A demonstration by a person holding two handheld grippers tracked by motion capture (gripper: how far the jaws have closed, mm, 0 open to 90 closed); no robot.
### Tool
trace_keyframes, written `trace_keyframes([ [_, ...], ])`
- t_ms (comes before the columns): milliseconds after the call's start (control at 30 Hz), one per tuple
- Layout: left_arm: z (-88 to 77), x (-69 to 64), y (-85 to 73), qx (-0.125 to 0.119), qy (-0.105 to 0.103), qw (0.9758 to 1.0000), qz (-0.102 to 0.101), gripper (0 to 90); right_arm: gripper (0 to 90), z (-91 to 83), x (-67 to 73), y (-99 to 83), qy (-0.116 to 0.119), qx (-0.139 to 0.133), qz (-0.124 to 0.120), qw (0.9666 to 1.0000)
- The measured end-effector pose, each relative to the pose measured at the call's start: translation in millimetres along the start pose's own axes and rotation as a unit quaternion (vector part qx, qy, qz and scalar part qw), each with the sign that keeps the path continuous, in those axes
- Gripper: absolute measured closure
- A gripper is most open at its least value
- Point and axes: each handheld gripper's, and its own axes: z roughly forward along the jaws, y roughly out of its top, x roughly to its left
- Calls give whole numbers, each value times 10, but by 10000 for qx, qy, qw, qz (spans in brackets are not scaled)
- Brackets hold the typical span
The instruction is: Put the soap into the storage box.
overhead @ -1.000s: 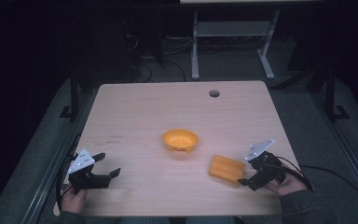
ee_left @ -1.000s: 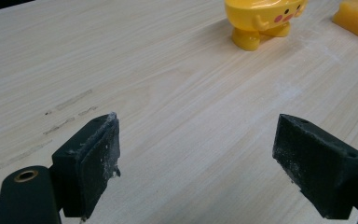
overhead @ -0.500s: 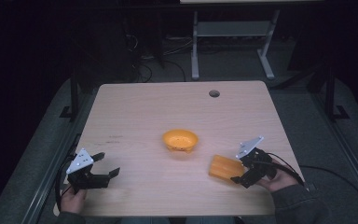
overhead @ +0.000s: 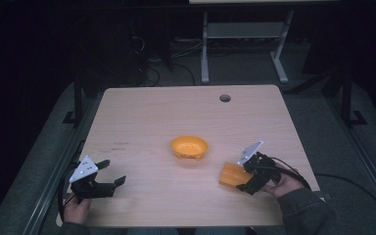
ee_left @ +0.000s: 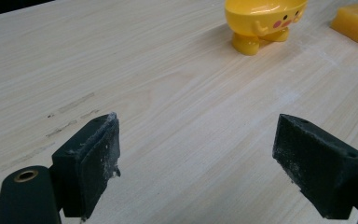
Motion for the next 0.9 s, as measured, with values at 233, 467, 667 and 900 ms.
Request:
trace_keyframes([
  [233, 2, 2, 1, -1, -5, 10000, -7, 143, 144, 134, -24, 73, 60, 228, -49, 9997],
  [467, 5, 2, 0, 0, -8, 10000, -7, 143, 148, 222, -14, 117, 86, 390, -78, 9992],
  [667, 7, -5, 2, 8, -10, 10000, -3, 143, 181, 255, -21, 118, 24, 514, -50, 9987],
  [900, 5, -5, 3, -1, -5, 10000, -6, 143, 186, 272, -10, 136, -45, 571, -5, 9984],
])
